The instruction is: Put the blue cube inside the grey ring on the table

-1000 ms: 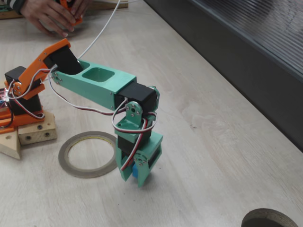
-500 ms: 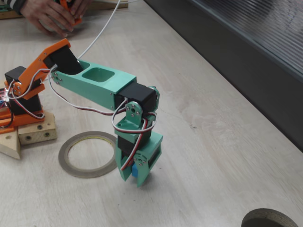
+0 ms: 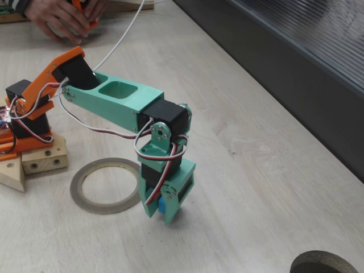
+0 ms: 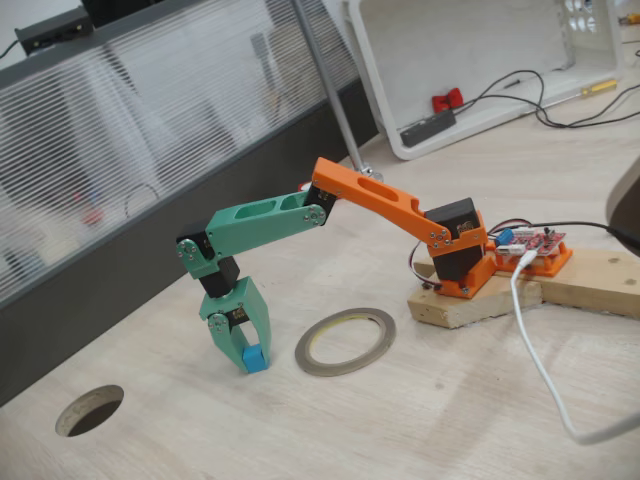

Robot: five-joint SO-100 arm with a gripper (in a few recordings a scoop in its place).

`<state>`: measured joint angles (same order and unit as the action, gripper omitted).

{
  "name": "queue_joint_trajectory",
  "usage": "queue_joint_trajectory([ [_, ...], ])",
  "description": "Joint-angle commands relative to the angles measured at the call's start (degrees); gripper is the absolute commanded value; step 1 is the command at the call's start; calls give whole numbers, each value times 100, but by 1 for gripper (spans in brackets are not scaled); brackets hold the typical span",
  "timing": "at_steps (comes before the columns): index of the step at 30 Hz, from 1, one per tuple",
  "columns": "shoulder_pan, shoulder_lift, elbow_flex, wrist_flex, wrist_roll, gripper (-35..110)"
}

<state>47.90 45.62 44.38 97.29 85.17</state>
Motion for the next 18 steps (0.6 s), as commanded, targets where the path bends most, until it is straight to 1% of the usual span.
queue_joint_trajectory([
  [1,97,105,-88,141,62,19],
  [11,97,167,-97,158,62,19],
  [18,97,1081,-88,158,62,19],
])
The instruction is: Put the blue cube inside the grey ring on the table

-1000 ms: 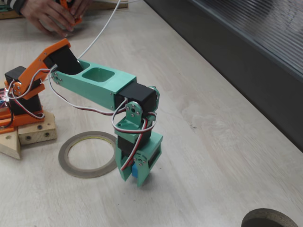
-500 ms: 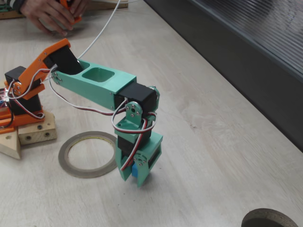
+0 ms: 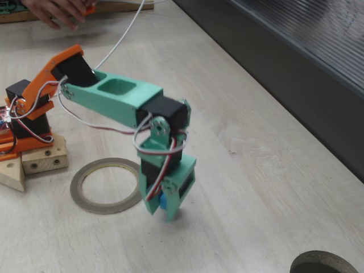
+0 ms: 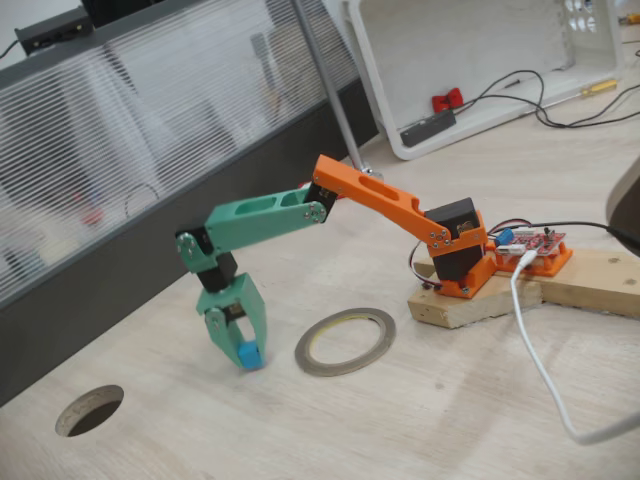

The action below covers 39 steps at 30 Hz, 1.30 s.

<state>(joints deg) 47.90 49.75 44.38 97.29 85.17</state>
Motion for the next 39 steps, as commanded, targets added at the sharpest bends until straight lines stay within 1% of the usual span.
queue_joint_trajectory([
  [1,97,694,-88,158,62,19],
  [15,97,712,-26,176,62,19],
  [22,97,712,-70,1187,62,19],
  [39,79,756,-18,1187,62,19],
])
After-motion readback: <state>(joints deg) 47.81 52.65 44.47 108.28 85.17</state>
